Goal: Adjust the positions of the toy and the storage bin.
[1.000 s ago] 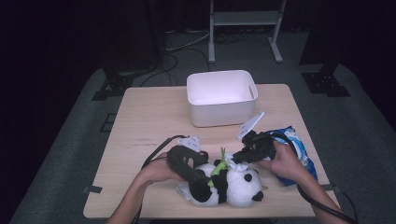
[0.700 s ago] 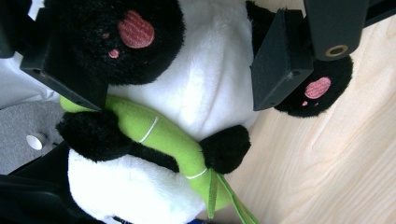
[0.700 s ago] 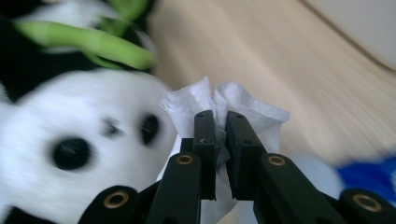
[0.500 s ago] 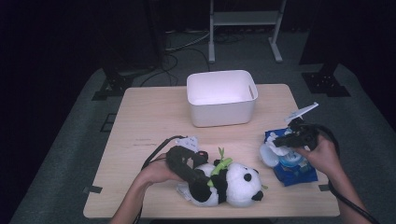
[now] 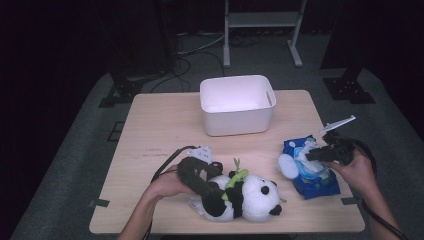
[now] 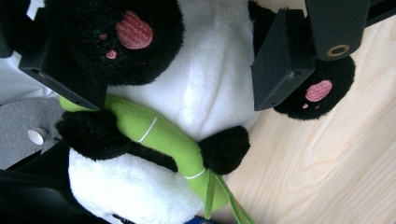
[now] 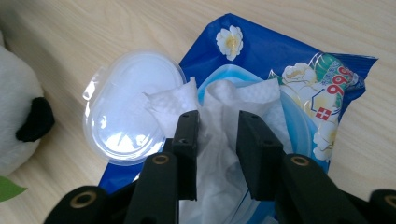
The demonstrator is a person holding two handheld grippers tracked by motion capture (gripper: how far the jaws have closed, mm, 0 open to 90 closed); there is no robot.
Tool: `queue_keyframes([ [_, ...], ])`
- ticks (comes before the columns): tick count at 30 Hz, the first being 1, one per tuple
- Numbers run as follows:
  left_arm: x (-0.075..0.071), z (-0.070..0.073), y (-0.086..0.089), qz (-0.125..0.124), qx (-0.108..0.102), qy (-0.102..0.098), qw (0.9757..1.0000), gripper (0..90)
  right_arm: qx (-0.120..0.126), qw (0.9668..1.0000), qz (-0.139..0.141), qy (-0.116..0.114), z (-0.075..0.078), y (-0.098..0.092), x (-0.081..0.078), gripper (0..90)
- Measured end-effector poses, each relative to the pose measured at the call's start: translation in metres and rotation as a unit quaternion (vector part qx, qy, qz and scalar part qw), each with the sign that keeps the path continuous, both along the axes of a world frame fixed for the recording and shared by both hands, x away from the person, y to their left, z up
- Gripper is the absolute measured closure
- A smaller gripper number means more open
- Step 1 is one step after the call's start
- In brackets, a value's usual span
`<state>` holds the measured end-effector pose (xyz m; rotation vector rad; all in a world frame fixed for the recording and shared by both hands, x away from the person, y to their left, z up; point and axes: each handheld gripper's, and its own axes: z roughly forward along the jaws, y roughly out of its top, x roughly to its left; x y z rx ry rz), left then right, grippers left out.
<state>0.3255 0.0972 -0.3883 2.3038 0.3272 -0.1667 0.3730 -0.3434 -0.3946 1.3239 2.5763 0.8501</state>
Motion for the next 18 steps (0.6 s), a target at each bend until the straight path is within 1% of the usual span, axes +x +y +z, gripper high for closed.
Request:
queue_keyframes([
  [6, 0.000, 0.000, 0.000, 0.000, 0.001, 0.000, 1.0000, 18.2, 0.001, 1.0000, 0.002, -0.004, 0.005, 0.001, -0.002, 63.2],
  [7, 0.000, 0.000, 0.000, -0.001, 0.001, 0.000, 1.0000, 18.2, 0.003, 1.0000, 0.004, -0.004, 0.005, 0.001, -0.003, 61.8],
  [10, 0.000, 0.000, 0.001, -0.001, 0.000, 0.000, 1.0000, 18.2, 0.011, 0.9999, 0.011, -0.004, 0.007, 0.003, -0.003, 61.8],
  [14, 0.000, 0.000, 0.000, 0.000, 0.000, 0.000, 1.0000, 18.2, 0.016, 0.9996, 0.022, -0.009, 0.014, 0.010, -0.006, 61.8],
  [18, 0.000, 0.000, 0.001, -0.001, 0.001, -0.001, 1.0000, 18.2, 0.016, 0.9989, 0.041, -0.014, 0.020, 0.023, -0.008, 61.7],
])
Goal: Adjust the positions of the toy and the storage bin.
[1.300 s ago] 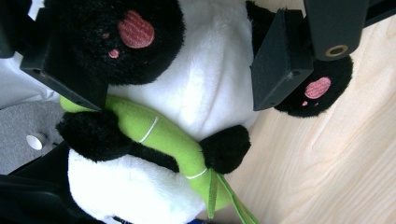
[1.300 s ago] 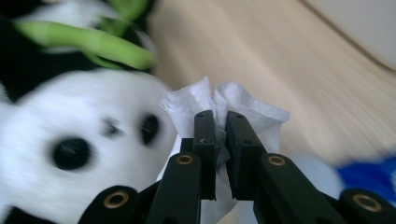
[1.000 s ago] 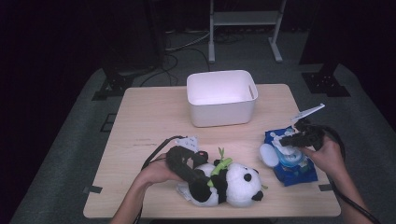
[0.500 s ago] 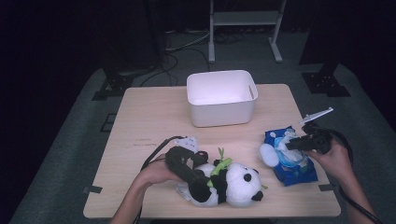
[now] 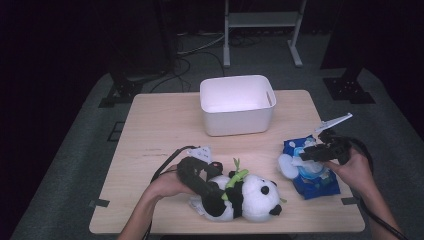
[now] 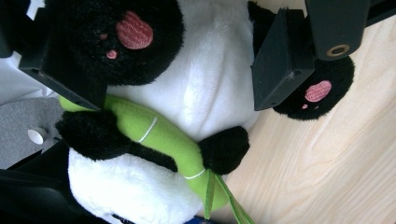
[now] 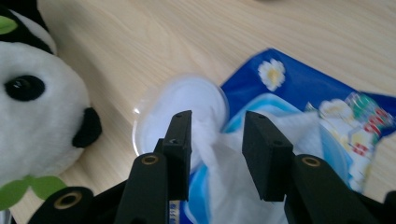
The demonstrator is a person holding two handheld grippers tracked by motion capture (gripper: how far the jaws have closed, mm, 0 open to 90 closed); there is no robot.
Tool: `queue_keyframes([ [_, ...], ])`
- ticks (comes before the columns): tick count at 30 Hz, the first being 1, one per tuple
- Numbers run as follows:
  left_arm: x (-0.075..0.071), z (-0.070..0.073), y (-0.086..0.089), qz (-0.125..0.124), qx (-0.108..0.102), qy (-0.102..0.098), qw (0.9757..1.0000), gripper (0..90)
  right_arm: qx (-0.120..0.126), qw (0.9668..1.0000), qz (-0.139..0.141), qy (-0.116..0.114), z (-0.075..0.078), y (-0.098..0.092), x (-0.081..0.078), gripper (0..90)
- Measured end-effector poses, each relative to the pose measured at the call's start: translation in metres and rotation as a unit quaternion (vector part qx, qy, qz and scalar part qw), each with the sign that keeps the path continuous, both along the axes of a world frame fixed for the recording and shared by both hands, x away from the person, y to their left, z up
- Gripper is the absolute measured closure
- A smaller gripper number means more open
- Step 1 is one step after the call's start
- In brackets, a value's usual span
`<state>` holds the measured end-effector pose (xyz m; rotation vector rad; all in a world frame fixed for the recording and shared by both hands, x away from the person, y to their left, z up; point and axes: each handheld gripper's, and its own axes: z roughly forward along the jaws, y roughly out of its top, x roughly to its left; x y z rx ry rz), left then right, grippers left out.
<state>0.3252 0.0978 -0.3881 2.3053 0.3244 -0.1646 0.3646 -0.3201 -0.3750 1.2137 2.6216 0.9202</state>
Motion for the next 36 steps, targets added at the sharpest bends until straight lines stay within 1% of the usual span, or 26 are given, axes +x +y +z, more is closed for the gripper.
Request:
queue_keyframes([
  [5, -0.001, 0.000, 0.000, 0.000, 0.000, -0.001, 1.0000, 18.2, 0.013, 0.9993, 0.034, 0.001, 0.006, 0.020, -0.004, 61.6],
  [8, -0.001, 0.000, 0.000, 0.001, -0.001, -0.001, 1.0000, 18.2, 0.024, 0.9980, 0.058, -0.001, 0.008, 0.032, -0.006, 61.3],
  [13, -0.001, 0.000, 0.000, 0.001, -0.002, -0.001, 1.0000, 18.2, 0.044, 0.9947, 0.093, 0.002, 0.013, 0.050, -0.010, 60.2],
  [15, -0.001, 0.000, 0.000, 0.000, -0.001, -0.001, 1.0000, 18.2, 0.056, 0.9926, 0.108, 0.004, 0.015, 0.057, -0.011, 59.8],
  [19, -0.001, 0.000, 0.000, 0.001, -0.001, 0.000, 1.0000, 18.2, 0.061, 0.9897, 0.129, 0.007, 0.016, 0.070, -0.013, 59.1],
  [20, -0.002, 0.000, 0.000, 0.001, -0.001, 0.000, 1.0000, 18.2, 0.063, 0.9889, 0.134, 0.010, 0.017, 0.073, -0.014, 59.2],
  [25, -0.002, 0.000, 0.001, 0.001, -0.002, 0.000, 1.0000, 18.2, 0.068, 0.9850, 0.158, 0.013, 0.016, 0.086, -0.014, 58.2],
  [27, -0.001, 0.000, 0.001, 0.001, -0.002, 0.000, 1.0000, 18.2, 0.070, 0.9840, 0.163, 0.018, 0.016, 0.091, -0.015, 57.9],
  [31, -0.002, 0.000, 0.001, 0.001, -0.002, 0.000, 1.0000, 18.2, 0.075, 0.9814, 0.175, 0.021, 0.016, 0.098, -0.014, 56.8],
  [34, -0.002, 0.000, 0.001, 0.001, -0.002, -0.001, 1.0000, 18.2, 0.077, 0.9800, 0.182, 0.021, 0.017, 0.103, -0.014, 56.3],
  [36, -0.002, 0.000, 0.001, 0.001, -0.002, -0.001, 1.0000, 18.2, 0.081, 0.9784, 0.189, 0.021, 0.018, 0.106, -0.014, 56.1],
])
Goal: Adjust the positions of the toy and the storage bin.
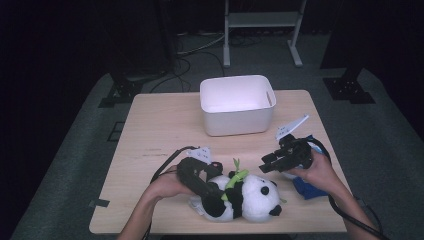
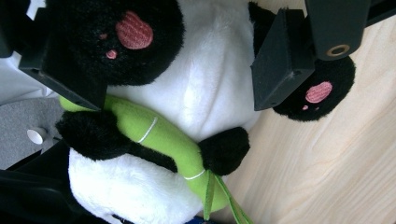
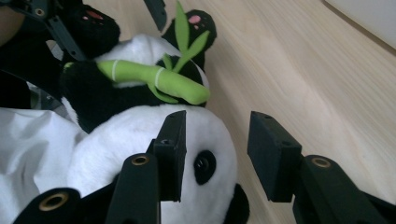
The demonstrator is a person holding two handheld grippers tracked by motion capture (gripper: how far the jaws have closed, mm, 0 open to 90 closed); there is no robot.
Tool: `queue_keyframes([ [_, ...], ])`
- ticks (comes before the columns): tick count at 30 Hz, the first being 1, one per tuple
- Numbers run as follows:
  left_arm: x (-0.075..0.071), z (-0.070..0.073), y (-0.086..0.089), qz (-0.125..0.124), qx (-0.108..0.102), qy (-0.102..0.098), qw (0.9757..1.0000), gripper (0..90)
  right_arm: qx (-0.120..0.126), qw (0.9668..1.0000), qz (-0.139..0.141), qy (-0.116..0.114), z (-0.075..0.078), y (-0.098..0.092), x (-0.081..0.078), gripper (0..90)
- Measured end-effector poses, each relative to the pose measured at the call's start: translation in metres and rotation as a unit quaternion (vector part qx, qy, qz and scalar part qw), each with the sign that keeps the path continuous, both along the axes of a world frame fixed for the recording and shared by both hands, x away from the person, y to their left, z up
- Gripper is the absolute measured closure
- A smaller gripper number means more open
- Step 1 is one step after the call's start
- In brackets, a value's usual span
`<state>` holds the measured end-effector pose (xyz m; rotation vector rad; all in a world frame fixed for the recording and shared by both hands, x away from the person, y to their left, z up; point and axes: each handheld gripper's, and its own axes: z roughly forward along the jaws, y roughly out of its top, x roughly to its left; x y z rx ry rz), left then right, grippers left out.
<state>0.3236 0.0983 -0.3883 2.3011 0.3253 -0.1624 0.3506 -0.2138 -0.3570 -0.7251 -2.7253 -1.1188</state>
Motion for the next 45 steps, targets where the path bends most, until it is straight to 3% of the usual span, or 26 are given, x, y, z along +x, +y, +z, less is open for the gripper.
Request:
queue_keyframes([
  [27, -0.001, 0.000, 0.000, -0.001, 0.001, -0.004, 1.0000, 18.2, 0.000, 0.9966, 0.079, 0.022, 0.001, 0.055, 0.004, 48.2],
  [36, -0.001, 0.000, 0.000, -0.003, 0.002, -0.005, 1.0000, 18.2, -0.021, 0.9942, 0.098, 0.038, -0.009, 0.077, 0.008, 46.3],
  [45, -0.001, 0.001, 0.001, -0.003, 0.003, -0.007, 1.0000, 18.2, -0.038, 0.9928, 0.106, 0.041, -0.018, 0.084, 0.008, 60.2],
])
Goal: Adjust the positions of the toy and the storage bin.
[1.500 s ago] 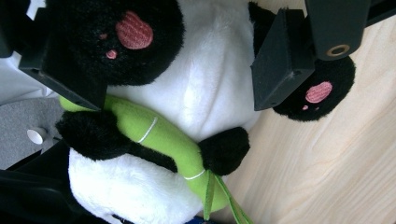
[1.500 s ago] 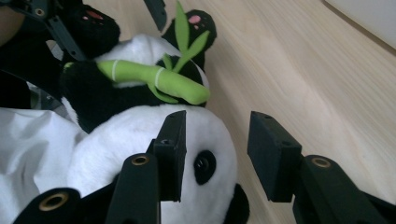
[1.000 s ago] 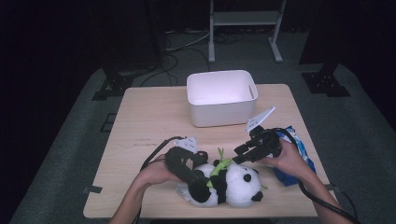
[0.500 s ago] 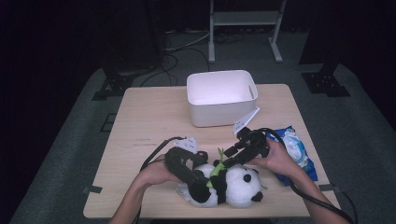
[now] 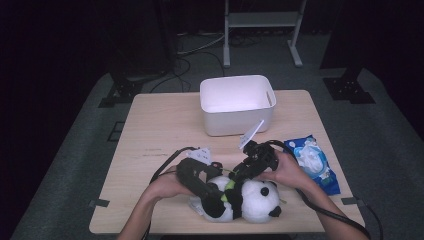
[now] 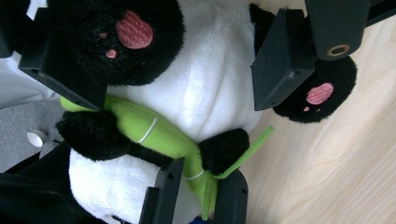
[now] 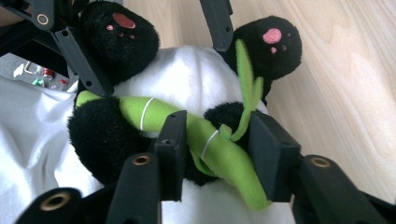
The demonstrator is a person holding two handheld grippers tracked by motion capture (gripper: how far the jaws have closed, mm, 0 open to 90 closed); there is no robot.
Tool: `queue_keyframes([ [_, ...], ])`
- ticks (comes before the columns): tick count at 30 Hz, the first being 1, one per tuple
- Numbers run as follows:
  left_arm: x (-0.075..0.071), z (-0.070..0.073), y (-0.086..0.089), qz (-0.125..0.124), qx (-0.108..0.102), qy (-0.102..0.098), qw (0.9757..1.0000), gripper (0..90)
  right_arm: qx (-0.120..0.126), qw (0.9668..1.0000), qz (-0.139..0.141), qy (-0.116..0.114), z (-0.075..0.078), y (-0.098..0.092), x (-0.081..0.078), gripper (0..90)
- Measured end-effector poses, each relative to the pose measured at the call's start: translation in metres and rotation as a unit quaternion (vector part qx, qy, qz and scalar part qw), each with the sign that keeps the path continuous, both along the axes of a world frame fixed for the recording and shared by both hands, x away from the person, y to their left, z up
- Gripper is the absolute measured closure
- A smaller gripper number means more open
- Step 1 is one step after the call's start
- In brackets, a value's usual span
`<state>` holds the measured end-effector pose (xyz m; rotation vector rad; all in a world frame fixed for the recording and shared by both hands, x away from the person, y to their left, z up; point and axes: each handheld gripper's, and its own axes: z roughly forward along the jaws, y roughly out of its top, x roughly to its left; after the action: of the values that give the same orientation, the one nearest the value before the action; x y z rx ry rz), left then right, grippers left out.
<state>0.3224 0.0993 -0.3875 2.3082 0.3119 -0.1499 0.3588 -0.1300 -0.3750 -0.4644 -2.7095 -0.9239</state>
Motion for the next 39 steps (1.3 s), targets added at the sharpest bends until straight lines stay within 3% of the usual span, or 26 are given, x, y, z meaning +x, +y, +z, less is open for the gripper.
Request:
queue_keyframes([
  [14, 0.002, 0.002, 0.004, 0.006, -0.006, -0.001, 1.0000, 18.1, 0.007, 0.9996, 0.003, -0.027, 0.009, 0.003, 0.000, 82.5],
  [25, 0.004, 0.007, 0.013, 0.026, -0.002, -0.021, 0.9994, 18.2, 0.011, 0.9974, 0.003, -0.071, 0.025, 0.013, 0.002, 85.8],
  [30, 0.003, 0.006, 0.014, 0.024, 0.001, -0.018, 0.9995, 18.2, 0.017, 0.9965, 0.015, -0.081, 0.029, 0.018, -0.001, 85.7],
  [36, 0.000, 0.007, 0.014, 0.008, 0.005, -0.017, 0.9998, 18.5, 0.033, 0.9971, 0.032, -0.061, 0.022, 0.017, -0.006, 83.5],
  [39, -0.001, 0.006, 0.013, 0.006, 0.009, -0.022, 0.9997, 18.7, 0.032, 0.9979, 0.023, -0.051, 0.021, 0.013, -0.005, 78.6],
])
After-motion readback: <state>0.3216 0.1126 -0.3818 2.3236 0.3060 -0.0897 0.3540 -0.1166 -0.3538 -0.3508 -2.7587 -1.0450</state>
